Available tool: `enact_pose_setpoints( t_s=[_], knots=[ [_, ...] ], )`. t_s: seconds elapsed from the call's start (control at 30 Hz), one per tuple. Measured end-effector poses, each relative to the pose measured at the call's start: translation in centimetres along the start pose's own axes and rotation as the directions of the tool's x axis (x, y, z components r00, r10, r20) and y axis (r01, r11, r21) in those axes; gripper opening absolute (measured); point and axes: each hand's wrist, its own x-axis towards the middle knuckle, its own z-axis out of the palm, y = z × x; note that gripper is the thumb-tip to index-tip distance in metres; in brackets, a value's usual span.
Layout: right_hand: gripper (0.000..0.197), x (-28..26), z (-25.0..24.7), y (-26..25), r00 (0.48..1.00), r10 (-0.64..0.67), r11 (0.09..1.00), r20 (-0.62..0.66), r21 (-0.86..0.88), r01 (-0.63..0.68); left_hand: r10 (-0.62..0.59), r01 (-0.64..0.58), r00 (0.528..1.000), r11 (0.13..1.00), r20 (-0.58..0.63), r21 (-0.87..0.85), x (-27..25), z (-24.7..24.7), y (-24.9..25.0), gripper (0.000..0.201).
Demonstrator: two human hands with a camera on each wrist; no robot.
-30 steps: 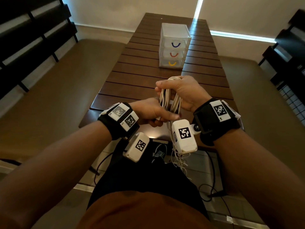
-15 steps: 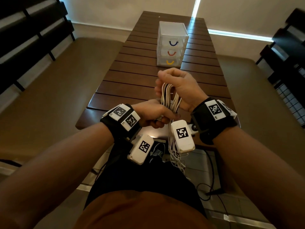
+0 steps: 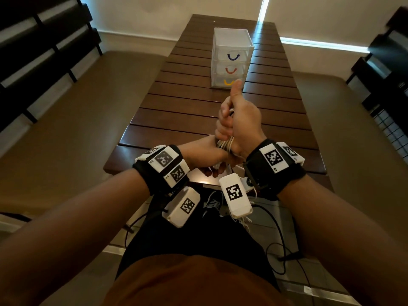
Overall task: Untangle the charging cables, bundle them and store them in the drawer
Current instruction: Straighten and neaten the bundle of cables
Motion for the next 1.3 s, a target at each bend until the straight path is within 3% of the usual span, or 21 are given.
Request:
enact_pose_setpoints(
  t_s=[0.07,0.17,0.3,0.4,0.47,0.57,0.63,0.7,0.77,0.83,0.9,0.97,1.03,1.1,1.2,1.3],
  knots=[
    [0.064,0.0,0.0,0.0,1.0,0.005,1.0,0.029,0.018,-0.006,0.01,-0.007,0.999,0.998,-0.04,0.068,-0.1,-0.2,0.0,0.008],
    [0.063,0.1,0.0,-0.2,0.999,-0.011,1.0,0.049,-0.01,0.012,0.046,-0.048,0.999,0.996,0.021,0.074,-0.2,-1.5,0.3,0.025],
    [0.061,0.1,0.2,-0.5,0.998,-0.039,0.999,0.053,0.011,0.039,0.209,-0.197,0.977,0.963,0.047,-0.184,-0.3,-2.3,1.3,0.014],
    [0.058,0.2,0.5,-0.8,0.997,-0.062,0.997,0.052,0.043,0.06,0.271,-0.231,0.96,0.906,0.068,-0.354,0.3,-1.6,1.3,0.006],
    [0.058,0.1,0.6,-1.1,0.995,-0.067,0.997,0.075,0.028,0.065,0.242,-0.185,0.967,0.882,0.079,-0.433,0.5,-1.1,0.9,0.004],
    [0.059,0.3,0.5,-1.0,0.994,-0.082,0.996,0.074,-0.029,0.084,0.217,-0.145,0.972,0.852,0.089,-0.503,0.9,-0.6,0.6,0.02],
    [0.058,0.5,0.5,-0.6,0.987,-0.144,0.979,0.069,-0.136,0.153,0.168,-0.118,0.984,0.863,0.057,-0.491,0.9,-0.4,0.6,0.035],
    [0.054,0.8,0.1,-0.3,0.973,-0.209,0.935,0.101,-0.27,0.229,0.105,-0.101,0.994,0.877,-0.018,-0.47,0.8,-0.6,0.5,0.029],
    [0.047,1.0,-0.8,-0.4,0.983,-0.143,0.942,0.115,-0.289,0.171,0.072,-0.101,0.995,0.849,-0.076,-0.519,0.7,-1.3,0.0,0.018],
    [0.054,1.2,-1.7,-0.3,0.988,-0.031,0.959,0.154,-0.275,0.073,0.068,-0.124,0.992,0.742,-0.111,-0.658,0.7,-2.4,-1.0,0.03],
    [0.057,0.4,-2.2,0.9,0.961,0.144,0.981,0.235,-0.16,-0.108,0.085,-0.165,0.986,0.609,-0.142,-0.776,0.8,-3.5,-1.5,0.04],
    [0.053,-0.4,-2.9,3.8,0.914,0.231,0.944,0.334,-0.305,-0.128,0.101,-0.216,0.976,0.502,-0.191,-0.837,0.6,-4.2,-1.3,0.047],
    [0.033,-1.3,-3.5,6.1,0.867,0.304,0.805,0.395,-0.593,-0.011,0.109,-0.259,0.966,0.469,-0.235,-0.844,0.0,-4.8,-0.9,0.05],
    [0.017,-1.8,-3.6,7.1,0.877,0.338,0.734,0.342,-0.679,-0.018,0.098,-0.28,0.959,0.484,-0.266,-0.829,-0.6,-5.3,-0.7,0.048],
    [0.017,-2.2,-3.2,6.2,0.885,0.34,0.746,0.318,-0.664,-0.048,0.024,-0.287,0.947,0.515,-0.321,-0.808,-0.7,-5.7,-1.1,0.047],
    [0.018,-2.1,-3.9,4.4,0.904,0.299,0.595,0.306,-0.8,0.074,-0.079,-0.291,0.907,0.591,-0.413,-0.753,-0.1,-5.5,-1.7,0.046]
  ],
)
